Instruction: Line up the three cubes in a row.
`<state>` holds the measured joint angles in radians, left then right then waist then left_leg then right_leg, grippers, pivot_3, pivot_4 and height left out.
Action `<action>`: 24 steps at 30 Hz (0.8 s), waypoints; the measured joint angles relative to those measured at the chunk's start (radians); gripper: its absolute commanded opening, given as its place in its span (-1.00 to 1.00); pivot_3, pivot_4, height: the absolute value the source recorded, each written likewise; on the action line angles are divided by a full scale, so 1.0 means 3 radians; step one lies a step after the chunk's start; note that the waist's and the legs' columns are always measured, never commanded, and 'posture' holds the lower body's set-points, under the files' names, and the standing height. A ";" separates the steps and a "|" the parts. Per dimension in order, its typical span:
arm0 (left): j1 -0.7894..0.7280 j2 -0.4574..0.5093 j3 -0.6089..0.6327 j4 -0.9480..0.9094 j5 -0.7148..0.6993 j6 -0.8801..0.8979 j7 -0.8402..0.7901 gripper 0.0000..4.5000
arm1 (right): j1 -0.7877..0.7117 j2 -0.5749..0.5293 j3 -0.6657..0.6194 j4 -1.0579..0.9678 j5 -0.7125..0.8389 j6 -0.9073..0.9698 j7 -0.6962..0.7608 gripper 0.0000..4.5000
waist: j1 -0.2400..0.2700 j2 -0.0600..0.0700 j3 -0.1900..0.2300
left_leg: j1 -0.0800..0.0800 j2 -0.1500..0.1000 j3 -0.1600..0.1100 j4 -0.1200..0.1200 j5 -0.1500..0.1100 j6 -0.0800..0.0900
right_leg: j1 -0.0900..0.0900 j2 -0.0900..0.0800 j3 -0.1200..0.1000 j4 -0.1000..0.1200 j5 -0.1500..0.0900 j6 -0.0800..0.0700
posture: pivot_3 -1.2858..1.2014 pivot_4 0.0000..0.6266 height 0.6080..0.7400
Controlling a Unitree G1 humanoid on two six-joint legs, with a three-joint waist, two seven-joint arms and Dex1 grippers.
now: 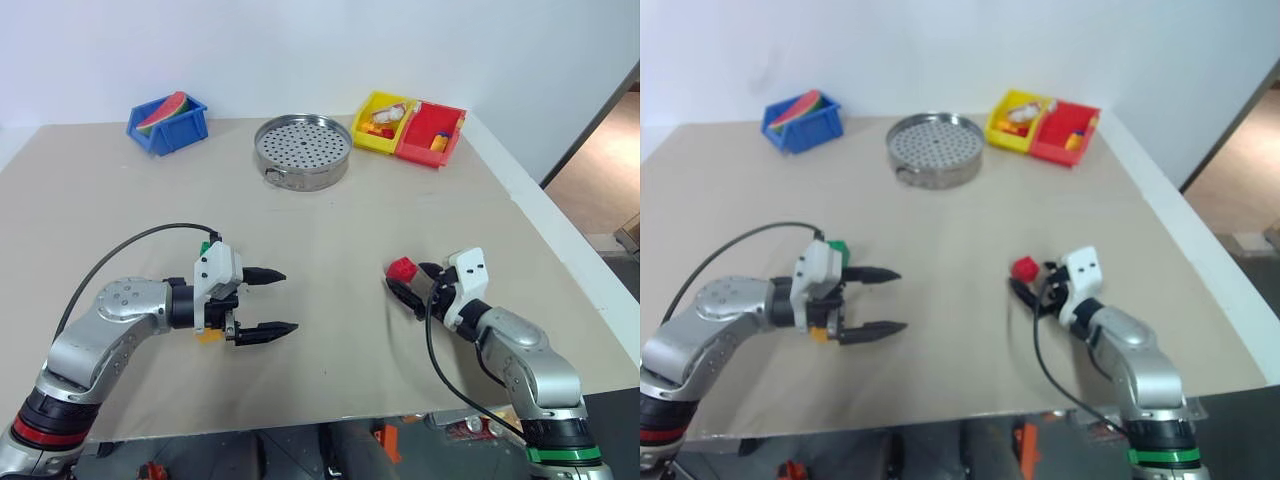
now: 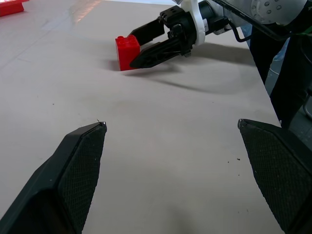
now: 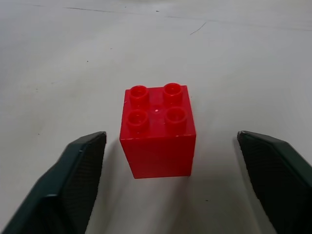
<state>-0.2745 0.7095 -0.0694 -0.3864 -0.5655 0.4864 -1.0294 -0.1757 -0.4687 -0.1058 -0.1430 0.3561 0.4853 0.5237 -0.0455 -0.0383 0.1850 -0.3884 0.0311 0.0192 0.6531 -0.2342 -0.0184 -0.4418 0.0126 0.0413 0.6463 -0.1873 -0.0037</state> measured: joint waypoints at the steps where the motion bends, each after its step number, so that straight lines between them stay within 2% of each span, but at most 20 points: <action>1: 0.0012 0.0000 0.0000 -0.0007 0.0002 0.0000 0.0006 1.00 | 0.0000 0.0000 0.0002 0.0000 -0.0002 -0.0001 0.0008 0.34 | 0.0000 0.0000 0.0000 | 0.0000 0.0000 0.0000 0.0000 0.0000 0.0000 | 0.0000 0.0000 0.0000 0.0000 0.0000 0.0000 | 0.03 -0.52 1.00; 5: 0.0081 0.0000 0.0001 -0.0033 0.0036 -0.0021 0.0046 1.00 | 0.0000 0.0000 0.0005 0.0000 -0.0004 -0.0012 0.0053 -0.29 | 0.0000 0.0000 0.0000 | 0.0001 0.0000 0.0002 0.0000 0.0000 0.0000 | 0.0000 0.0000 0.0002 0.0000 0.0000 0.0000 | 0.03 -0.52 1.00; 6: 0.0097 0.0000 0.0001 -0.0033 0.0044 -0.0025 0.0057 1.00 | 0.0000 -0.0001 0.0005 0.0000 -0.0009 -0.0016 0.0058 -0.42 | 0.0000 0.0000 0.0000 | 0.0001 0.0000 0.0001 0.0000 0.0000 0.0000 | 0.0000 0.0000 0.0002 0.0000 0.0000 0.0000 | 0.03 -0.52 1.00; 7: 0.0110 0.0000 0.0002 -0.0034 0.0050 -0.0028 0.0066 1.00 | 0.0000 -0.0001 0.0005 0.0000 -0.0016 -0.0019 0.0064 -0.46 | 0.0000 0.0000 0.0000 | 0.0001 0.0000 0.0001 0.0000 0.0000 0.0000 | 0.0000 0.0000 0.0001 0.0000 0.0000 0.0000 | 0.03 -0.52 1.00; 12: 0.0216 -0.0043 0.0094 -0.0049 0.0053 -0.0041 0.0185 1.00 | -0.0072 -0.0130 0.0116 0.0009 -0.0063 -0.0057 0.0279 -0.46 | -0.0005 0.0000 0.0000 | 0.0003 0.0000 0.0008 0.0000 0.0000 0.0000 | -0.0001 0.0001 0.0003 0.0000 0.0002 0.0003 | 0.03 -0.52 1.00; 14: 0.0292 -0.0043 0.0169 -0.0051 0.0066 -0.0087 0.0243 1.00 | -0.0262 -0.0289 0.0224 0.0041 -0.0040 -0.0050 0.0553 -0.46 | -0.0015 0.0002 0.0001 | 0.0005 0.0001 0.0016 0.0000 0.0000 0.0001 | -0.0002 0.0001 0.0007 0.0000 0.0005 0.0007 | 0.03 -0.52 1.00; 19: 0.0597 -0.0037 0.0357 -0.0103 0.0065 -0.0130 0.0302 1.00 | -0.1225 -0.0529 0.0639 0.0476 0.0024 -0.0097 0.1555 -0.46 | -0.0019 -0.0002 0.0002 | 0.0011 0.0002 0.0018 0.0000 0.0002 0.0003 | 0.0000 0.0004 0.0008 0.0000 0.0007 0.0008 | 0.03 -0.52 1.00; 24: 0.0725 -0.0035 0.0475 -0.0179 0.0059 -0.0188 0.0359 1.00 | -0.1838 -0.0390 0.1130 0.1332 -0.0174 -0.0429 0.2333 -0.46 | -0.0001 -0.0003 0.0002 | 0.0004 0.0002 0.0018 -0.0001 0.0000 0.0007 | -0.0002 0.0003 0.0008 -0.0001 0.0005 0.0005 | 0.03 -0.52 1.00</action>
<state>-0.0570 0.6990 0.0733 -0.4401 -0.5477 0.4301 -0.9218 -0.7269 -0.5856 0.2333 0.2566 0.3039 0.3567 1.2238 -0.0459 -0.0393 0.1857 -0.3871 0.0316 0.0245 0.6529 -0.2342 -0.0164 -0.4424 0.0136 0.0436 0.6461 -0.1858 -0.0023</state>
